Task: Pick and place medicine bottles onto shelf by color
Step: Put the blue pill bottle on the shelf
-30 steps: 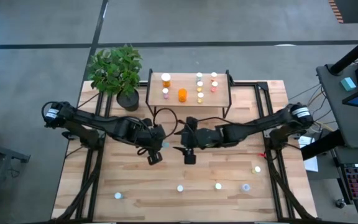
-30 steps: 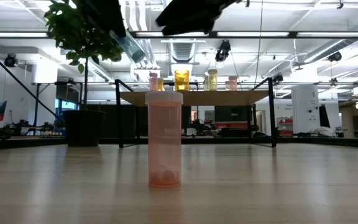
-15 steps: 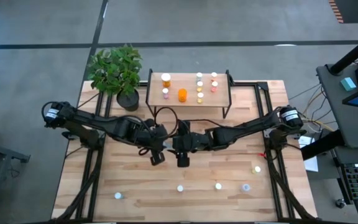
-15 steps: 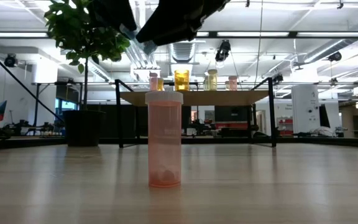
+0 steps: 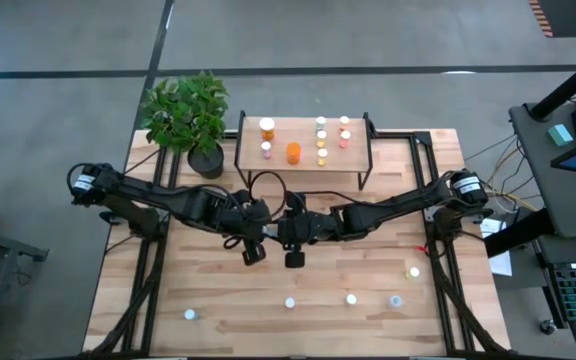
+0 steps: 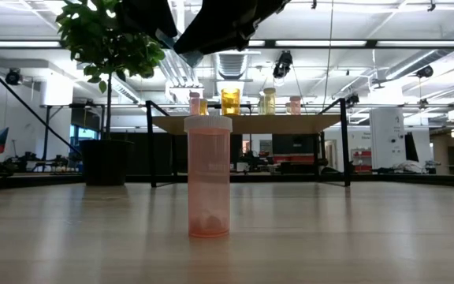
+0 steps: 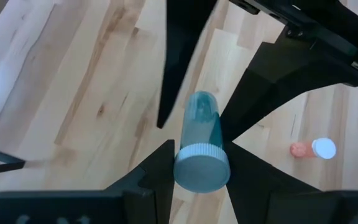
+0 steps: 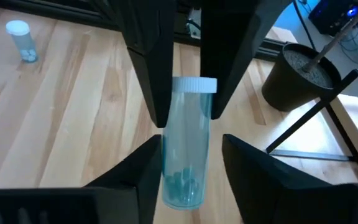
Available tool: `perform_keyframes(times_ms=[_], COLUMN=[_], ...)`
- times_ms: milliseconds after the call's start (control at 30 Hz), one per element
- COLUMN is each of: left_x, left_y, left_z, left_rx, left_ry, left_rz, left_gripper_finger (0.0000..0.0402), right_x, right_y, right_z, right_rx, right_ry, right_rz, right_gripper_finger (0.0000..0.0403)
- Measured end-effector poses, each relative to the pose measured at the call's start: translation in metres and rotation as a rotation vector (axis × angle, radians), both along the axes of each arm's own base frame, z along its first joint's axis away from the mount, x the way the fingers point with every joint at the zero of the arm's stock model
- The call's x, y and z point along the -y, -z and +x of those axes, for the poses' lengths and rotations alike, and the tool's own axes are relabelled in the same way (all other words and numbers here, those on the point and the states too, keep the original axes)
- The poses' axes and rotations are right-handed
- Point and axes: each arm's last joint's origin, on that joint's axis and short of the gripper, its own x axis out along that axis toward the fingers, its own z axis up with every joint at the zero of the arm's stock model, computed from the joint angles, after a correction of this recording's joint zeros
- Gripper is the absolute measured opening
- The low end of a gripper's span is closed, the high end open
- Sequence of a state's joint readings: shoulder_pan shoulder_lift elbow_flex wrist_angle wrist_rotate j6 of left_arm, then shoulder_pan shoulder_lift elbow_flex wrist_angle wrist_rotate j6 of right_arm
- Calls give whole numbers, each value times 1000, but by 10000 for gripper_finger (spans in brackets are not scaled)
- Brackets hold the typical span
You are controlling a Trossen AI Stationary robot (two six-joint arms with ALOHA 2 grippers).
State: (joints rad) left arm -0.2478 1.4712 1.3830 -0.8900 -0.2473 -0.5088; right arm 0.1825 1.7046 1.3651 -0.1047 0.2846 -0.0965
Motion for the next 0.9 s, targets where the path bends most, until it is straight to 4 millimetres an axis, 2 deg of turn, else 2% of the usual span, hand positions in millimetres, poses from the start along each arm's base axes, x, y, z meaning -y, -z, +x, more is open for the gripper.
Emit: perform_keyframes(times_ms=[167,267,433,567,700,900], left_x=[0,0,0,-4,-10,-17], left_y=[0,0,-5,-18,-37,-55], left_z=[0,1,-2,-12,-29,-48], left_rx=[-2,4,18,64,128,229], left_ry=[25,59,118,155,174,147], left_rz=[21,37,74,135,220,323], left_gripper_finger=[107,121,187,246,278,285], right_x=[0,0,1,4,15,36], right_y=[0,0,1,2,0,4], right_z=[0,0,-1,-4,-14,-41], right_rx=[0,0,-17,-49,-54,-33], right_ry=[0,2,11,28,93,252], right_rz=[5,5,1,11,36,51], right_gripper_finger=[125,112,104,107,107,98])
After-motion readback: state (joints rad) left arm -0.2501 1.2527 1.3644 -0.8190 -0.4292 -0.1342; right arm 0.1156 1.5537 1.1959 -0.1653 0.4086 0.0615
